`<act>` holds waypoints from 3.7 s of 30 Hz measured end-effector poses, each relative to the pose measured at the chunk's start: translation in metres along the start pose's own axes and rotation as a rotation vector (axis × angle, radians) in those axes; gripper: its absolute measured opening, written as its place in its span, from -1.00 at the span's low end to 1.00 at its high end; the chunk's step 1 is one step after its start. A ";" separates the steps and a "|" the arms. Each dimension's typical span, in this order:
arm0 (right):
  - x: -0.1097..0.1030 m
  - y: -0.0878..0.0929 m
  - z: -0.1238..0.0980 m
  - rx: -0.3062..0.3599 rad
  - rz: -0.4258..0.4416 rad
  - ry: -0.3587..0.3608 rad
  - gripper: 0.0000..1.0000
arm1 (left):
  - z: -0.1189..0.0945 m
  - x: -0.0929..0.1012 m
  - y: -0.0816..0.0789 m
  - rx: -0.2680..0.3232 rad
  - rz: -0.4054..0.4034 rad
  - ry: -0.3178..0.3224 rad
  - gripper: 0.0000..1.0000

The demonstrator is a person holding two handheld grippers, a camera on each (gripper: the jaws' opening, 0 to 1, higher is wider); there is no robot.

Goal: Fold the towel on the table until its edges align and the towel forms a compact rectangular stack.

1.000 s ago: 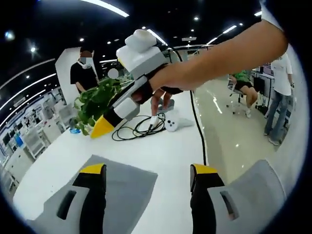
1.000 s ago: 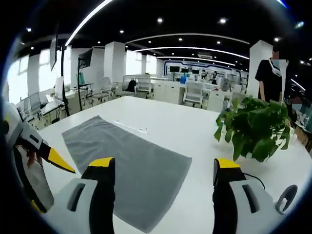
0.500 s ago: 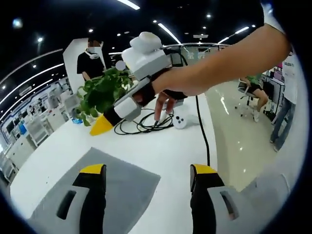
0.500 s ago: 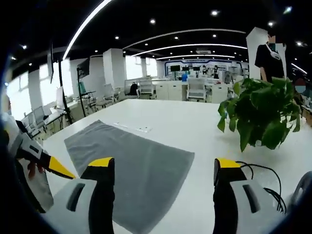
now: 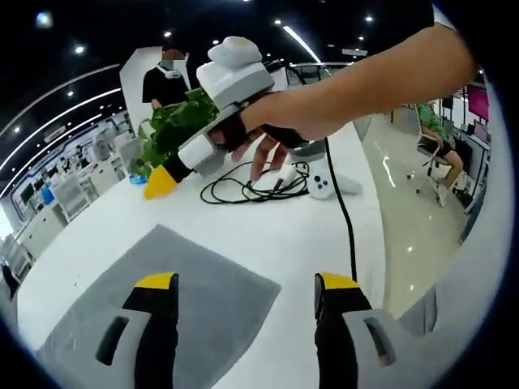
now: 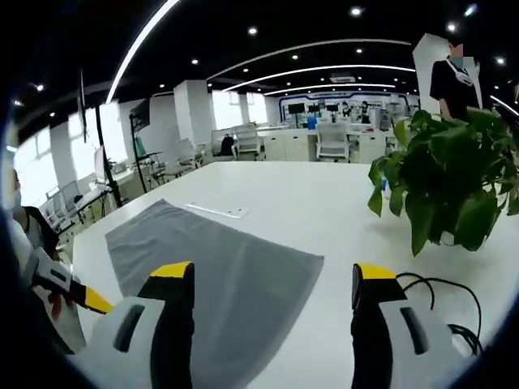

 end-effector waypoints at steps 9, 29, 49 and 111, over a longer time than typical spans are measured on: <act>0.023 0.001 0.026 -0.033 0.049 0.023 0.40 | 0.022 0.001 0.003 -0.021 0.039 0.015 0.22; 0.036 0.009 0.075 -0.110 0.036 0.028 -0.14 | 0.060 0.007 0.014 -0.078 0.035 0.081 -0.12; 0.047 0.013 0.114 -0.197 0.051 0.070 -0.28 | 0.095 0.007 0.030 -0.176 -0.078 0.163 -0.38; 0.051 0.015 0.185 -0.352 -0.091 0.070 -0.95 | 0.097 0.009 0.034 -0.260 -0.199 0.123 -0.94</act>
Point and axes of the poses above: the point that each gripper's makers call its tool centre point, and the gripper's own axes: z roughly forward along the fingers, x roughly to its right, y roughly out of its underside, the point moved 10 cm from there along -z, roughly backward along the fingers, and after that the axes turned 11 degrees about -x, right-handed, at the moved point
